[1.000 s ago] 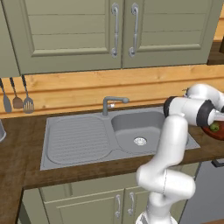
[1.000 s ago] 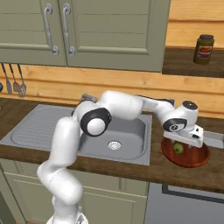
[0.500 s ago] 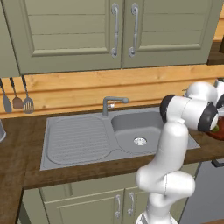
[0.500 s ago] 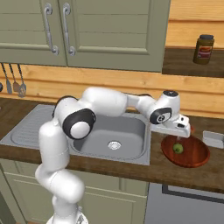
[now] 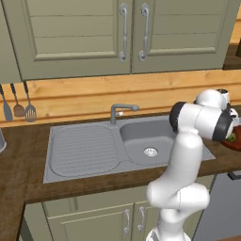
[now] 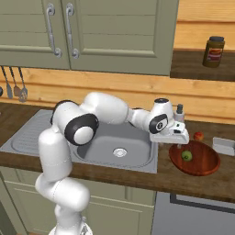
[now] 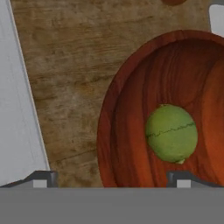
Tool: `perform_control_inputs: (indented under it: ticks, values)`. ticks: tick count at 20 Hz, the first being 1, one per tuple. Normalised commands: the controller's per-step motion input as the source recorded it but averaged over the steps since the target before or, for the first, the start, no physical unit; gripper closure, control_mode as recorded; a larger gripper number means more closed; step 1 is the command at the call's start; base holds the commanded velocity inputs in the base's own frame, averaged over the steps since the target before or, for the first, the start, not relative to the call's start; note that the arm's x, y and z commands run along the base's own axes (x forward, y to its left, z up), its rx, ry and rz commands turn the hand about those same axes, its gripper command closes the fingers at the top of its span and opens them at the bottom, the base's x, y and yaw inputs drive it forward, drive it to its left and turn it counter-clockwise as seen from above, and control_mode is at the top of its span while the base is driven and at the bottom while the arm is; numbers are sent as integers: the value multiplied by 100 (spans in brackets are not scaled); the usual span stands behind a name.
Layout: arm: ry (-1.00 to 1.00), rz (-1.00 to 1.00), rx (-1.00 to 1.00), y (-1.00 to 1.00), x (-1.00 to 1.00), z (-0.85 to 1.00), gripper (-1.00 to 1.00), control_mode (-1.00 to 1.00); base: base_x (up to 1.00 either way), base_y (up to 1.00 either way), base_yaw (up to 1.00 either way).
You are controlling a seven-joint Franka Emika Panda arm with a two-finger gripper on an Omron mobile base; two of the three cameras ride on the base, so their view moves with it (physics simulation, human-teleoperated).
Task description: Pick the lime from the sink and place it in the bowl. Then pick the bowl and place it in the microwave. Then close the microwave door and press the start button.
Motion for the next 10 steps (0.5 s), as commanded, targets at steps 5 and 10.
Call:
perform_control_inputs:
  ticks: [5, 10]
  values:
    - [11, 2, -1, -4, 10, -28, -100, -100, 0, 0, 0]
    - [9, 3, 0, -15, 8, -38, -100, -100, 0, 0, 0]
